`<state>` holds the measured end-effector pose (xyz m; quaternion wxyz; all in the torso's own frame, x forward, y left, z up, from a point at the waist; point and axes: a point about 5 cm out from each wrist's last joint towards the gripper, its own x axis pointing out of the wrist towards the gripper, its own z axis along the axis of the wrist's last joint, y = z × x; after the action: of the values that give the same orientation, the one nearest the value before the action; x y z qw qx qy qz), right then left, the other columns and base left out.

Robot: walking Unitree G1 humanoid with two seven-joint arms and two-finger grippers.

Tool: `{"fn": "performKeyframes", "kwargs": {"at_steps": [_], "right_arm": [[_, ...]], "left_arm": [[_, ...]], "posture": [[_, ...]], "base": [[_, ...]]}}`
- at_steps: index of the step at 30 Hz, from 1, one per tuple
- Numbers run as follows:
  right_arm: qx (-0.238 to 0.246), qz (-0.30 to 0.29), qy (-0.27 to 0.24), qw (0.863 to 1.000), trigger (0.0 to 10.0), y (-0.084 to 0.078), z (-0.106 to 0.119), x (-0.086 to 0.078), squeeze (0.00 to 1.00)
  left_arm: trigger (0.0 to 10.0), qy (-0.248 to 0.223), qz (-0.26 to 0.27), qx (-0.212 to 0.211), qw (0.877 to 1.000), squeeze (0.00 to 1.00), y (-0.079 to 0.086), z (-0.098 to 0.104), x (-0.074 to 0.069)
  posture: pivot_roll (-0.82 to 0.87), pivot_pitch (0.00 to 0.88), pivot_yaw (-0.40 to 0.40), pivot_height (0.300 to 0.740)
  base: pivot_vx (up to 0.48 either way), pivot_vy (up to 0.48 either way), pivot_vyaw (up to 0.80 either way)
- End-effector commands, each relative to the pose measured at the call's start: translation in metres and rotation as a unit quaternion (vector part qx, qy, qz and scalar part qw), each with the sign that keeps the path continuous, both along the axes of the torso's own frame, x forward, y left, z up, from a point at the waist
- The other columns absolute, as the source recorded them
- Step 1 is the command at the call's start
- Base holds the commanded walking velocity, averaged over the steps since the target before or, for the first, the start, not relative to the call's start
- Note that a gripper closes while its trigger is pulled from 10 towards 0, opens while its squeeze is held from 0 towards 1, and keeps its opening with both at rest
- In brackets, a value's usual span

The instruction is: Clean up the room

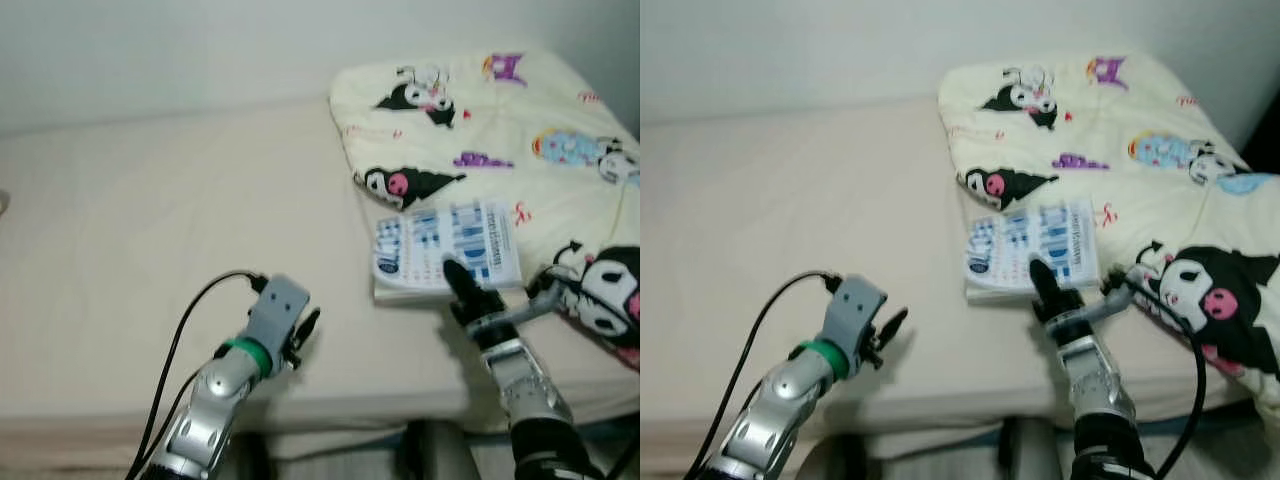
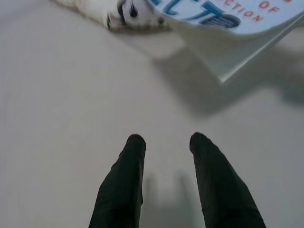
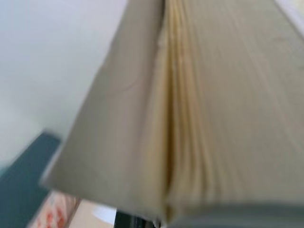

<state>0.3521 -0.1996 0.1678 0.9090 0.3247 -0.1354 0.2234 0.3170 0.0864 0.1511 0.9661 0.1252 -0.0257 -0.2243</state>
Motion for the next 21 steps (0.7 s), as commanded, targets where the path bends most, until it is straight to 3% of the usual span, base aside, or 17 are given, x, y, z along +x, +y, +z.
{"fn": "performKeyframes", "kwargs": {"at_steps": [1,3,4,7,8,10,12,13,16,21], "right_arm": [[-0.040,0.018,-0.014,0.999,0.0,0.010,0.004,-0.004,0.00],[-0.092,0.018,-0.047,0.994,0.0,0.015,0.021,-0.008,0.00],[-0.092,0.018,-0.047,0.994,0.0,0.015,0.021,-0.008,0.00],[-0.177,-0.018,-0.077,0.981,0.0,0.018,0.036,-0.013,0.00],[-0.177,-0.018,-0.077,0.981,0.0,0.018,0.036,-0.013,0.00],[-0.234,-0.066,-0.078,0.967,0.0,0.019,0.035,-0.018,0.00],[-0.252,-0.082,-0.078,0.961,0.0,0.019,0.034,-0.021,0.00],[-0.277,-0.108,-0.074,0.952,10.0,0.022,0.030,-0.028,0.00],[-0.295,-0.143,-0.072,0.942,10.0,0.026,0.023,-0.042,0.00],[-0.323,-0.170,-0.074,0.928,10.0,0.032,0.018,-0.051,0.00]], "left_arm": [[10.0,0.004,0.014,-0.014,1.000,0.00,0.006,0.002,0.001],[10.0,-0.023,0.017,-0.036,0.999,0.00,0.005,0.021,0.005],[10.0,-0.023,0.017,-0.036,0.999,0.00,0.005,0.021,0.005],[10.0,-0.062,0.030,-0.069,0.995,0.00,0.009,0.049,0.009],[10.0,-0.062,0.030,-0.069,0.995,0.00,0.009,0.049,0.009],[10.0,-0.078,0.044,-0.080,0.993,0.00,0.016,0.058,0.008],[10.0,-0.082,0.049,-0.083,0.992,0.00,0.018,0.060,0.007],[10.0,-0.084,0.057,-0.080,0.992,0.00,0.023,0.058,0.005],[10.0,-0.076,0.078,-0.079,0.991,0.00,0.032,0.048,0.001],[10.0,-0.043,0.122,-0.104,0.986,0.00,0.040,0.028,0.002]], "posture": [[-0.09,0.147,0.163,0.590],[-0.10,0.138,0.143,0.590],[-0.10,0.138,0.143,0.590],[-0.11,0.130,0.125,0.590],[-0.11,0.130,0.125,0.590],[-0.12,0.119,0.106,0.590],[-0.12,0.119,0.106,0.590],[-0.13,0.103,0.086,0.590],[-0.15,0.071,0.047,0.590],[-0.17,0.045,-0.009,0.590]], "base": [[0.000,0.000,0.00],[0.000,0.000,0.00],[0.000,0.000,0.00],[0.000,0.000,0.00],[0.000,0.000,0.00],[0.000,0.000,0.00],[0.000,0.000,0.00],[0.000,0.000,0.00],[0.000,0.000,0.00],[0.000,0.000,0.00]]}}
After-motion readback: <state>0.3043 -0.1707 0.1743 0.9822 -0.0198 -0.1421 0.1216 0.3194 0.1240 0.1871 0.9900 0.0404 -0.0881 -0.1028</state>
